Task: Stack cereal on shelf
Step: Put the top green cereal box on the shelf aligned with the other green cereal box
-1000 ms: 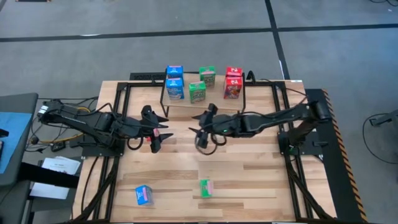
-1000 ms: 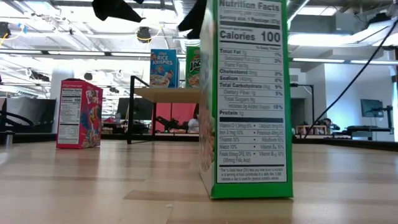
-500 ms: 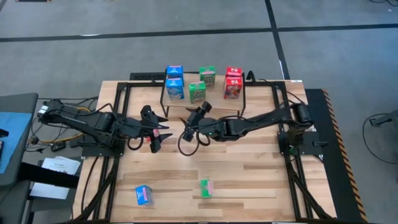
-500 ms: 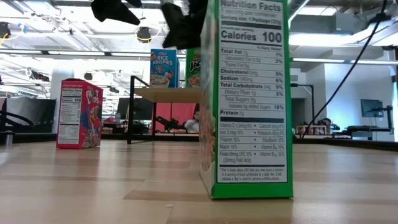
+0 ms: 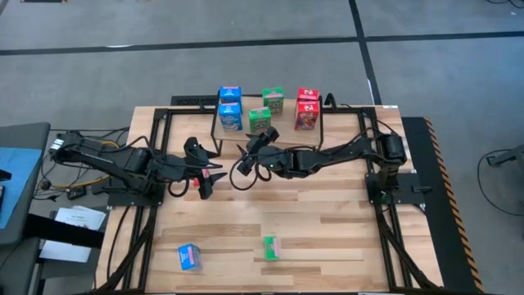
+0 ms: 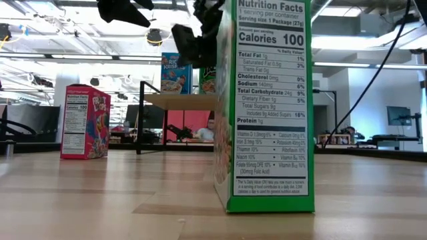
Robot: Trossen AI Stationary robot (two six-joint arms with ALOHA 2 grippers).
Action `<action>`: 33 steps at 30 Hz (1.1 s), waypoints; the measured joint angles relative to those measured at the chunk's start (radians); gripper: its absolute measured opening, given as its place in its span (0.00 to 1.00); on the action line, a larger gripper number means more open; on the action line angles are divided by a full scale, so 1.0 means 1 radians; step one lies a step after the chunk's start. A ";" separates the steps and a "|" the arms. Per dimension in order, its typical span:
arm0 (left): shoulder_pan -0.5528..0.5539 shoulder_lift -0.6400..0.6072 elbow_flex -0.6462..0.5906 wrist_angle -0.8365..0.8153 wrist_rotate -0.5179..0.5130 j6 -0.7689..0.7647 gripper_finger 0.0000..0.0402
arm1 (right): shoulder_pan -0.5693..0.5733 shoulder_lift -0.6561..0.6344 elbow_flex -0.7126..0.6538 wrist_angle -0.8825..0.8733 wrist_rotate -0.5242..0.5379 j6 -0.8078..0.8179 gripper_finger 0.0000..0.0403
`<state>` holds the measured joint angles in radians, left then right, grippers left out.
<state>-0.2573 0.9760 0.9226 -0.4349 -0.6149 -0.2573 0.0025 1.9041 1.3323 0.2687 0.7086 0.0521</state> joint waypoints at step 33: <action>0.000 0.000 0.000 0.001 -0.003 -0.001 0.75 | -0.029 0.016 0.002 0.013 0.238 0.108 0.62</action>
<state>-0.2573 0.9760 0.9226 -0.4342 -0.6174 -0.2581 -0.0261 1.9198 1.3338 0.2818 0.9465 0.1604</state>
